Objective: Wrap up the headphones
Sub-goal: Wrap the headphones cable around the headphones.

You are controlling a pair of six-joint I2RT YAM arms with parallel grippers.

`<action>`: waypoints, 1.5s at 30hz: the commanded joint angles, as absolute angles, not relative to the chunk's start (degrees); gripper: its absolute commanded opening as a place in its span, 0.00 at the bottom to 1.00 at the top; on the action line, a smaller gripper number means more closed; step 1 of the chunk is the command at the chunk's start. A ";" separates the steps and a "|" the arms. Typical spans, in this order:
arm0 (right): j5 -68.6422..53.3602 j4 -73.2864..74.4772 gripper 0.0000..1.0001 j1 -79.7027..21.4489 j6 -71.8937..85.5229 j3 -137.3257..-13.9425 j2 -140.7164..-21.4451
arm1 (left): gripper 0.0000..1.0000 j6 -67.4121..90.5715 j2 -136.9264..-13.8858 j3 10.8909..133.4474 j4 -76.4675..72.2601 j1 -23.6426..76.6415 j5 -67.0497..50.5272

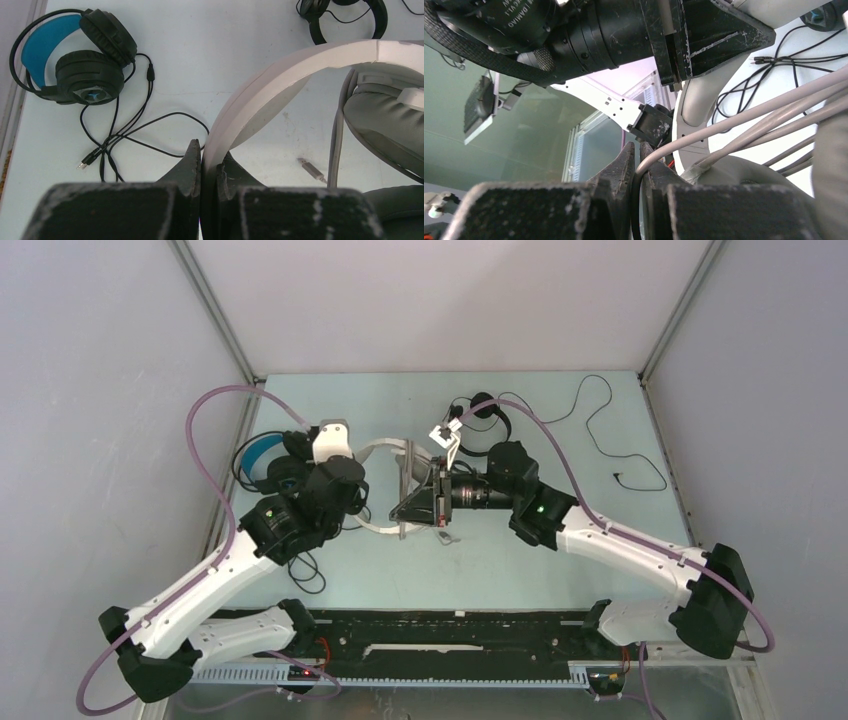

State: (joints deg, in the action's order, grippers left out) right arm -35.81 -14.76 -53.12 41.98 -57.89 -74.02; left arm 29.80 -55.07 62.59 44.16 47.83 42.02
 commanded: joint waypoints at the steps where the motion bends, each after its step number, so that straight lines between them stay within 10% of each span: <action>1: -34.03 -12.75 0.09 -56.53 36.99 -61.09 -71.32 | 0.00 38.05 -53.42 65.10 39.76 47.00 48.80; 45: 1.66 -6.10 0.15 -74.30 10.86 -52.52 -65.19 | 0.00 46.04 -44.22 69.90 33.73 46.30 36.83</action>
State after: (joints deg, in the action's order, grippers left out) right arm -0.03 1.30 -73.78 13.37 -55.46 -67.90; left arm 41.21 -46.15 64.07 40.86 46.59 37.58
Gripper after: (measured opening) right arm 0.148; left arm 0.094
